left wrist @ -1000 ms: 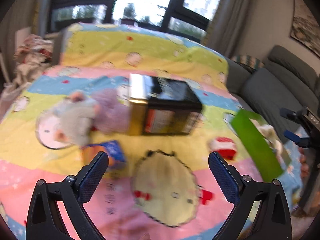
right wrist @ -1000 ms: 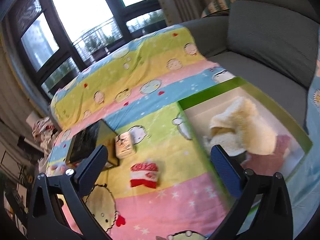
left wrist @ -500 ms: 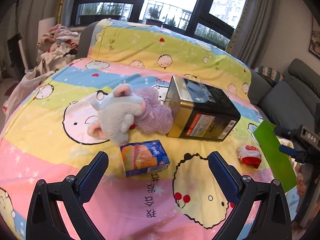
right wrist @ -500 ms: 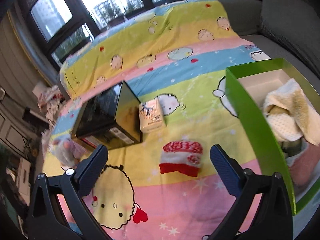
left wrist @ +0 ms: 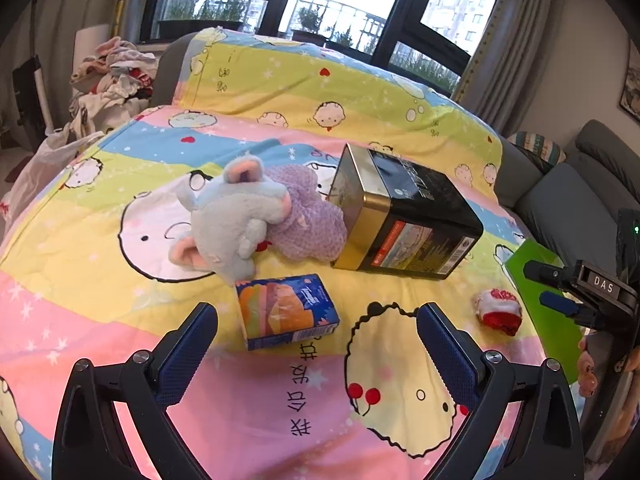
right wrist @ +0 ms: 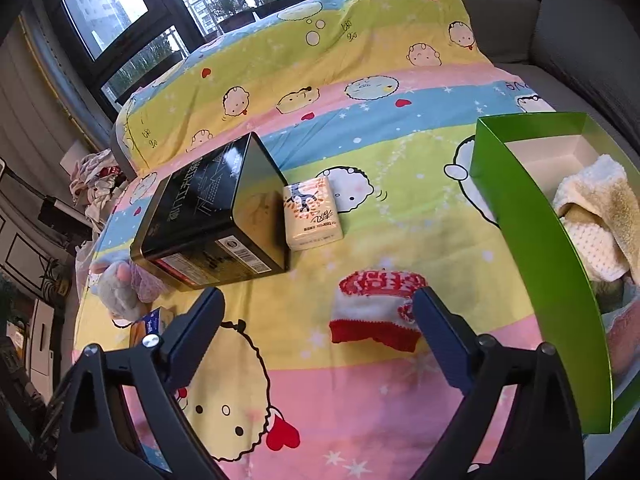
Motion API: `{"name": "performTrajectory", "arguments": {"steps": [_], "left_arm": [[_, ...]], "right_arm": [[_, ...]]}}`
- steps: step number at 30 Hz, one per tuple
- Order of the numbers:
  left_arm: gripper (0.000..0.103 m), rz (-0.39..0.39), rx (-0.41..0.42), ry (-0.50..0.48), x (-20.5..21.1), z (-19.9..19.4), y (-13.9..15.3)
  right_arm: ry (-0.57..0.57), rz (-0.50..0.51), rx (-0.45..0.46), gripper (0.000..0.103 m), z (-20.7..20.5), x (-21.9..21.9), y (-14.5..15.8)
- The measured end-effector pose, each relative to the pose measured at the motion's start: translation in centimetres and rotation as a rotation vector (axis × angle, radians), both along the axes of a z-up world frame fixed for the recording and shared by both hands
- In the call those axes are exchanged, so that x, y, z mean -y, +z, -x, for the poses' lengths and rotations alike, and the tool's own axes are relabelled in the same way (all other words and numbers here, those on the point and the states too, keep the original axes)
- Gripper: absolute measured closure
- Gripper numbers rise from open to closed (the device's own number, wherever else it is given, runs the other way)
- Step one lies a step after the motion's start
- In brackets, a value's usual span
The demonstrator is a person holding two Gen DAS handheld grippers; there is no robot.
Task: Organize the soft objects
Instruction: 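Move the right tool back to the white orange-tree juice carton, then close the right gripper on the juice carton and lift it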
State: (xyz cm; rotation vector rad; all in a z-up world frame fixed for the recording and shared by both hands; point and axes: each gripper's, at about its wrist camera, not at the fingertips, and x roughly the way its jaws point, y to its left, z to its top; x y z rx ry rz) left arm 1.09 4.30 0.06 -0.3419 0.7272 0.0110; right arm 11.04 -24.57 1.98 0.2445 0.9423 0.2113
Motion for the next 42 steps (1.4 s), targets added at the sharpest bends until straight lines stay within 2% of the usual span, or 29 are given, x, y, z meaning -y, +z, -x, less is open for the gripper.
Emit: {"name": "performTrajectory", "arguments": {"steps": [3, 10, 16, 18, 23, 27, 29, 30, 31, 38, 41, 42], "left_arm": [[0.003, -0.003, 0.008, -0.013, 0.3, 0.0, 0.0], [0.003, -0.015, -0.004, -0.029, 1.1, -0.3, -0.6], [0.007, -0.033, -0.008, -0.046, 1.9, -0.4, -0.8], [0.012, -0.036, -0.013, -0.049, 2.0, -0.4, -0.9], [0.015, -0.027, -0.018, -0.056, 2.1, -0.4, -1.0], [0.016, -0.021, -0.018, -0.061, 2.1, -0.4, -0.9], [0.016, -0.019, -0.023, -0.060, 2.1, -0.4, -1.0], [0.016, -0.019, -0.025, -0.062, 2.1, -0.4, -1.0], [0.016, -0.021, -0.025, -0.063, 2.2, -0.4, -1.0], [0.016, -0.026, -0.026, -0.062, 2.1, -0.7, -1.2], [0.016, -0.021, -0.044, -0.056, 1.9, -0.9, -1.6], [0.016, -0.021, -0.048, -0.054, 1.9, -1.0, -1.7]], "right_arm": [[0.003, -0.037, 0.000, 0.009, -0.1, 0.4, 0.1], [-0.013, -0.027, 0.014, 0.010, 0.1, 1.2, 0.5], [-0.033, -0.029, -0.015, 0.019, -0.5, 2.7, 0.0], [-0.043, -0.039, -0.023, 0.021, -0.7, 3.4, -0.2], [-0.079, -0.080, -0.054, 0.022, -1.4, 4.9, -1.2], [-0.069, -0.080, -0.075, 0.022, -3.4, 4.4, -1.9], [-0.061, -0.068, -0.079, 0.033, -5.3, 3.6, -1.9], [-0.046, -0.073, -0.090, 0.044, -6.2, 3.3, -2.0], [-0.020, -0.091, -0.111, 0.049, -7.4, 2.8, -2.4], [0.056, -0.222, -0.235, 0.055, -12.2, 1.5, -6.0], [0.068, -0.234, -0.267, 0.063, -13.4, 0.8, -7.4], [0.075, -0.245, -0.258, 0.071, -13.4, 0.7, -7.5]]}}
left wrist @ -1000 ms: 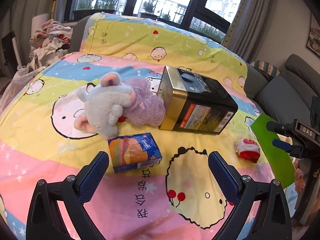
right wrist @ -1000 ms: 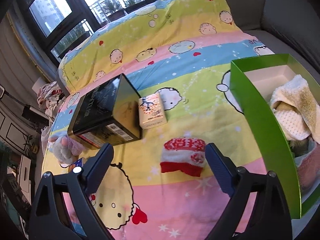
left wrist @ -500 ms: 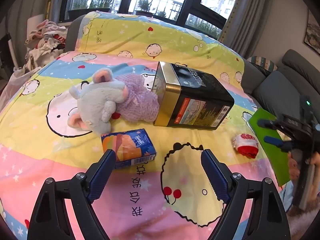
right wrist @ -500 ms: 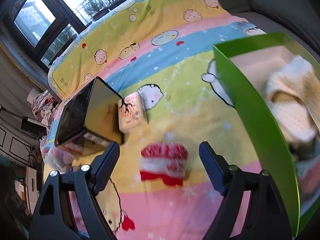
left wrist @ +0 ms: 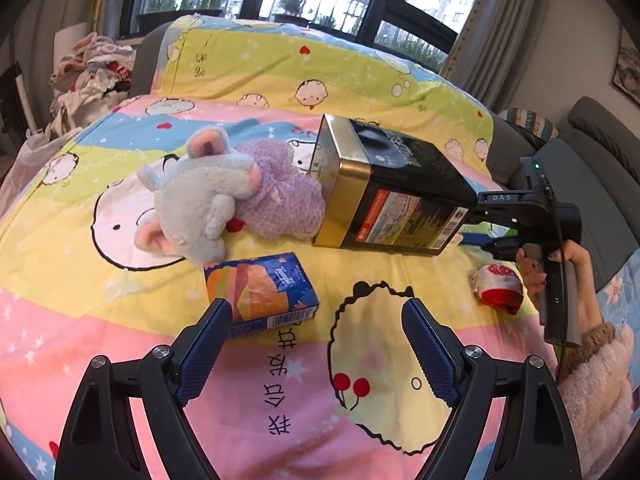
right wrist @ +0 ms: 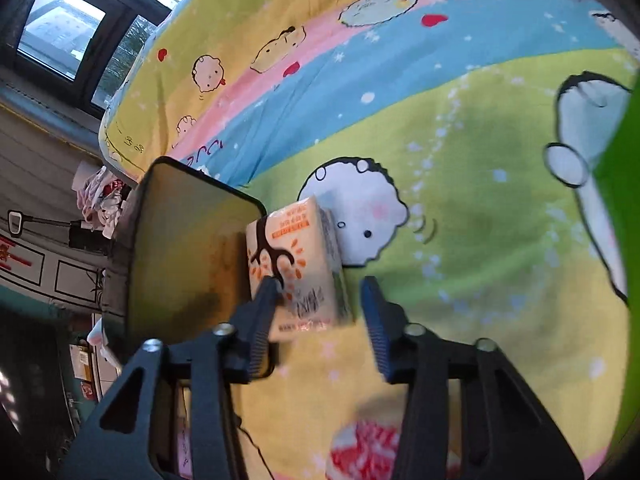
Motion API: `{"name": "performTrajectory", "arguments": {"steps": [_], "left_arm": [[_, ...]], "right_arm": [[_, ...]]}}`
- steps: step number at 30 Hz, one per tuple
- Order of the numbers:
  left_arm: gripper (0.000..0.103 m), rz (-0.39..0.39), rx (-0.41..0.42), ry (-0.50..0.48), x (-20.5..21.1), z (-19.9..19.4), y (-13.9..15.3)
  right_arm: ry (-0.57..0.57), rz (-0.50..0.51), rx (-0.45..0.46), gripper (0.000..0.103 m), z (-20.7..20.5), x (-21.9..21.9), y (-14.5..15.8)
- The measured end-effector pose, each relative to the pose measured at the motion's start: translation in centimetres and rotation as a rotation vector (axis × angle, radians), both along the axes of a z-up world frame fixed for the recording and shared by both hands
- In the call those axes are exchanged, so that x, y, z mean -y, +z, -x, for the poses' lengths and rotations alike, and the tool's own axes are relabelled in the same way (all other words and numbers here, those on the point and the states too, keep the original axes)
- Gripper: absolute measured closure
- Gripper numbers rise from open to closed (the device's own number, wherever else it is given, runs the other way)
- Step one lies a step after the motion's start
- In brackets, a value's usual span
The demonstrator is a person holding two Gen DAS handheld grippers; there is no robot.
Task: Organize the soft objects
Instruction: 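Close the right gripper on the juice carton and lift it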
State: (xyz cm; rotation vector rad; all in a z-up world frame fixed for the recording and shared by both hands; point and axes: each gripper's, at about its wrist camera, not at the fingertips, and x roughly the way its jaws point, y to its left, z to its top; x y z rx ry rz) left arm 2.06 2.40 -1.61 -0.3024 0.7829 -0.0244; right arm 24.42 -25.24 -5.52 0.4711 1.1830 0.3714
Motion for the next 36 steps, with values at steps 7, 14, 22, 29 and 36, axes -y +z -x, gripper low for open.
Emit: {"name": "performTrajectory", "arguments": {"steps": [7, 14, 22, 29, 36], "left_arm": [[0.016, 0.006, 0.001, -0.020, 0.3, 0.1, 0.1], [0.016, 0.081, -0.002, -0.106, 1.3, 0.5, 0.6], [0.016, 0.055, -0.043, -0.142, 2.9, 0.9, 0.4], [0.024, 0.091, -0.080, -0.151, 2.7, 0.6, -0.4], [0.031, 0.169, -0.103, -0.194, 3.5, 0.0, -1.3]], "right_arm": [[-0.048, -0.028, 0.026, 0.086, 1.6, 1.1, 0.9], [-0.057, -0.038, 0.109, 0.085, 7.9, 2.6, 4.7], [0.175, -0.080, 0.096, 0.084, 13.7, -3.4, 4.1], [0.266, -0.021, 0.023, 0.079, 13.6, -6.9, 1.4], [0.222, -0.074, 0.034, 0.051, 12.9, -5.3, 1.7]]}}
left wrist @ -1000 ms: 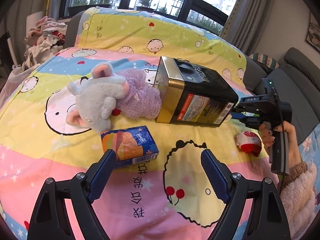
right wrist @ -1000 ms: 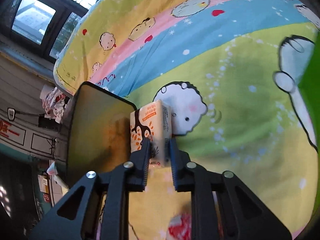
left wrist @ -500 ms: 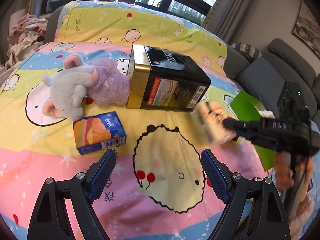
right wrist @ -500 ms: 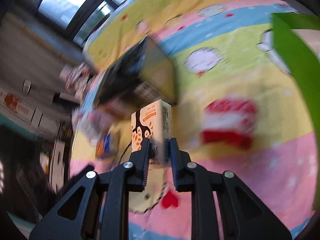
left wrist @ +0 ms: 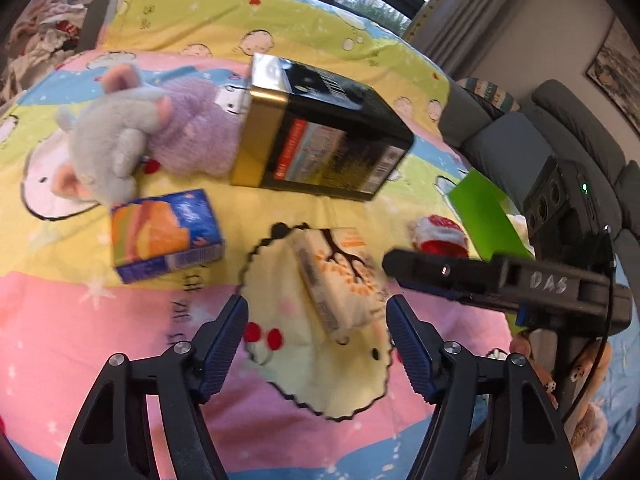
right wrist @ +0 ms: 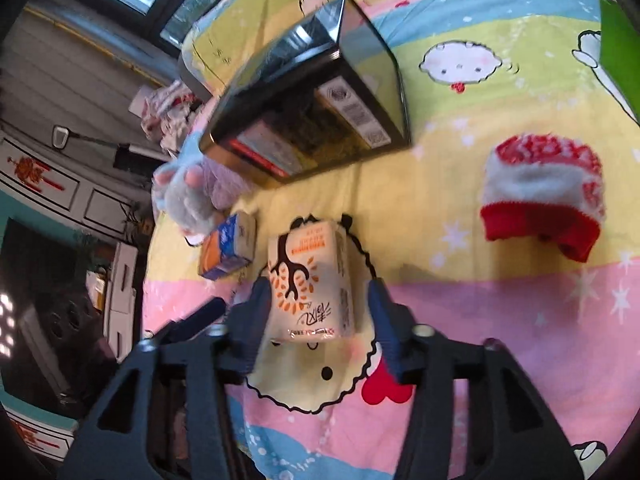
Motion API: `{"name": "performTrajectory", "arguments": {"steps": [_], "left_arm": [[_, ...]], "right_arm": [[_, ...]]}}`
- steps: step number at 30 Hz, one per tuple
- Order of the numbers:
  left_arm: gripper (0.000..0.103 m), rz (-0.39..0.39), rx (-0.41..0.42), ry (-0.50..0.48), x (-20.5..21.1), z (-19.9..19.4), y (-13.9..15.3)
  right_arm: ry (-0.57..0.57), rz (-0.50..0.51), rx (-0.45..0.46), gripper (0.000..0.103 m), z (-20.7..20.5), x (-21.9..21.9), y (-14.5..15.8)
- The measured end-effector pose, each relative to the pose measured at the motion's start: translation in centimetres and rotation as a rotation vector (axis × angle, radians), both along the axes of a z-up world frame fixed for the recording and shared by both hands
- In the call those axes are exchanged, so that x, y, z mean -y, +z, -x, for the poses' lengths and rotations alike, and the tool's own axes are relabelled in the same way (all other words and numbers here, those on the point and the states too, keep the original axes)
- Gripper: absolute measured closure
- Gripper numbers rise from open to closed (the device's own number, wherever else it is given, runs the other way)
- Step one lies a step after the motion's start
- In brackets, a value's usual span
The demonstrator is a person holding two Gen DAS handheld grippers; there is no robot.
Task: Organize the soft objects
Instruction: 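Close the right gripper on the juice carton and lift it, then carry the juice carton with the right gripper into the green box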
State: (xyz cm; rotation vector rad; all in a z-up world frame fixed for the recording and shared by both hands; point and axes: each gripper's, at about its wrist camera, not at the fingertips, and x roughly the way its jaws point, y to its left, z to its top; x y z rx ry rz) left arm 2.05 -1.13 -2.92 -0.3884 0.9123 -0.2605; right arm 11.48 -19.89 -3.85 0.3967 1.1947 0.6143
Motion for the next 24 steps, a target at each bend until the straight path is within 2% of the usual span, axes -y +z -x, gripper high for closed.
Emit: {"name": "performTrajectory", "arguments": {"steps": [5, 6, 8, 10, 13, 16, 19, 22, 24], "left_arm": [[0.034, 0.030, -0.018, -0.039, 1.5, -0.6, -0.7], [0.043, 0.028, -0.024, -0.039, 1.7, -0.8, -1.0], [0.054, 0.025, -0.035, -0.032, 1.9, -1.2, -1.4], [0.063, 0.038, -0.030, -0.033, 1.9, -1.6, -1.6], [0.064, 0.017, -0.045, -0.028, 2.2, -1.9, -1.9], [0.064, 0.008, -0.028, -0.036, 2.6, -1.5, -1.1], [0.064, -0.013, 0.021, -0.046, 3.7, -1.4, 0.6], [0.064, -0.068, 0.105, -0.065, 5.6, -1.6, 2.8], [0.064, -0.078, 0.144, -0.094, 7.2, -2.1, 4.0]], "right_arm": [[0.021, -0.006, -0.009, 0.052, 0.6, -0.4, -0.2], [0.022, 0.004, -0.015, 0.051, 0.5, -0.8, -0.4], [0.027, 0.004, -0.032, 0.055, 0.1, -1.1, -1.1], [0.042, -0.010, -0.057, 0.065, -0.2, -1.5, -1.8], [0.034, 0.001, -0.053, 0.066, -0.3, -1.6, -2.2], [0.045, 0.010, -0.015, 0.069, 0.2, -1.2, -1.1], [0.022, -0.019, 0.036, 0.069, 0.4, 0.1, 0.6], [-0.033, -0.064, 0.077, 0.069, 0.3, 2.0, 2.4], [-0.064, -0.061, 0.125, 0.069, 0.5, 3.4, 3.8]]}}
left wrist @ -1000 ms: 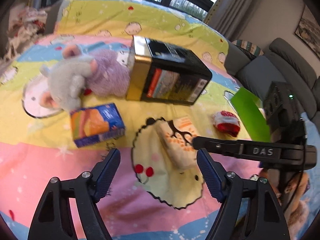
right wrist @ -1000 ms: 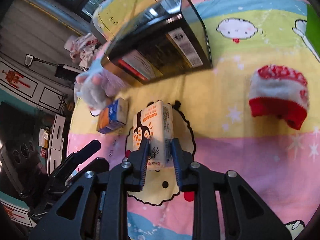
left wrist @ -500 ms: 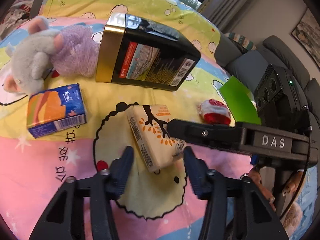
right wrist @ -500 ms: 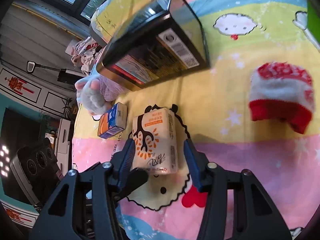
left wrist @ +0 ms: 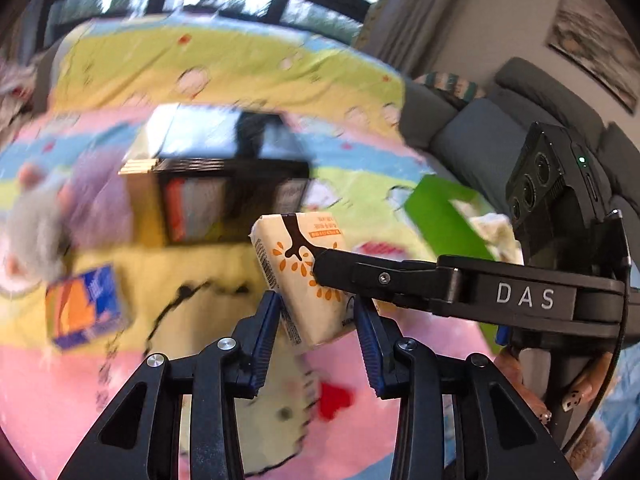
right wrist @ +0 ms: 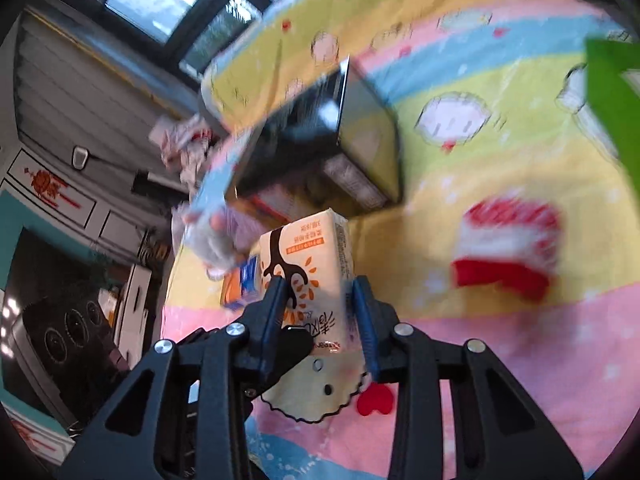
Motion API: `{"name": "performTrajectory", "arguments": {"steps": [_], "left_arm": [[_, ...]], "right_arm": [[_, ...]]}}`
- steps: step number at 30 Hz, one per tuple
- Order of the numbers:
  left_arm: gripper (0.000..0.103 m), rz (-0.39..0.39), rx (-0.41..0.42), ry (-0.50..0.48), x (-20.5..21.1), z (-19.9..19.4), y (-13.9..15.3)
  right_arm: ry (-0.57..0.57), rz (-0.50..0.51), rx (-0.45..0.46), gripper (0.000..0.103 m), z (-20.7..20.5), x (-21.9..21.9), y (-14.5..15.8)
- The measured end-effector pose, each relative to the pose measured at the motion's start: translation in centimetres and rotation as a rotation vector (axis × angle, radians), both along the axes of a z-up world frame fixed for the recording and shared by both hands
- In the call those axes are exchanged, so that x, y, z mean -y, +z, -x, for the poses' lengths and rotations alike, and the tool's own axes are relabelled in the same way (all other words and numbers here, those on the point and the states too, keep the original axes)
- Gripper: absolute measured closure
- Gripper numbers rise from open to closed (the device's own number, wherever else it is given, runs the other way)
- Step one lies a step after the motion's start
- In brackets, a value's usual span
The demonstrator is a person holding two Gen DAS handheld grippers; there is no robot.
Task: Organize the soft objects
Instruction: 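Carry the juice carton with the right gripper into the green box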
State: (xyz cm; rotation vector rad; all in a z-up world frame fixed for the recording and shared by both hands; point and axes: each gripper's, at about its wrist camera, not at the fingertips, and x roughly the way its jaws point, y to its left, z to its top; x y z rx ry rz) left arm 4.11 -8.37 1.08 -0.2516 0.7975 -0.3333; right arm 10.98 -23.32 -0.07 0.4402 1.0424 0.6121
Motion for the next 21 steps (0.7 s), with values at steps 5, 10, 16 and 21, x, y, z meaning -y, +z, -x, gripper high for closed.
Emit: {"name": "performTrajectory", "arguments": {"steps": [5, 10, 16, 21], "left_arm": [[0.064, -0.009, 0.100, -0.125, 4.6, -1.2, 2.6], [0.064, 0.036, 0.120, -0.238, 9.7, -3.3, 4.1], [0.064, 0.041, 0.133, -0.358, 15.0, -4.6, 4.4], [0.064, 0.050, 0.112, -0.445, 19.3, -5.6, 4.0]], "right_arm": [[-0.139, 0.007, 0.111, 0.069, 1.1, 5.2, 3.3], [-0.322, 0.004, 0.181, 0.070, 2.6, 10.9, 5.3], [-0.482, 0.028, 0.208, 0.071, 3.9, 15.7, 6.0], [-0.603, 0.011, 0.185, 0.071, 4.8, 19.3, 5.4]]}}
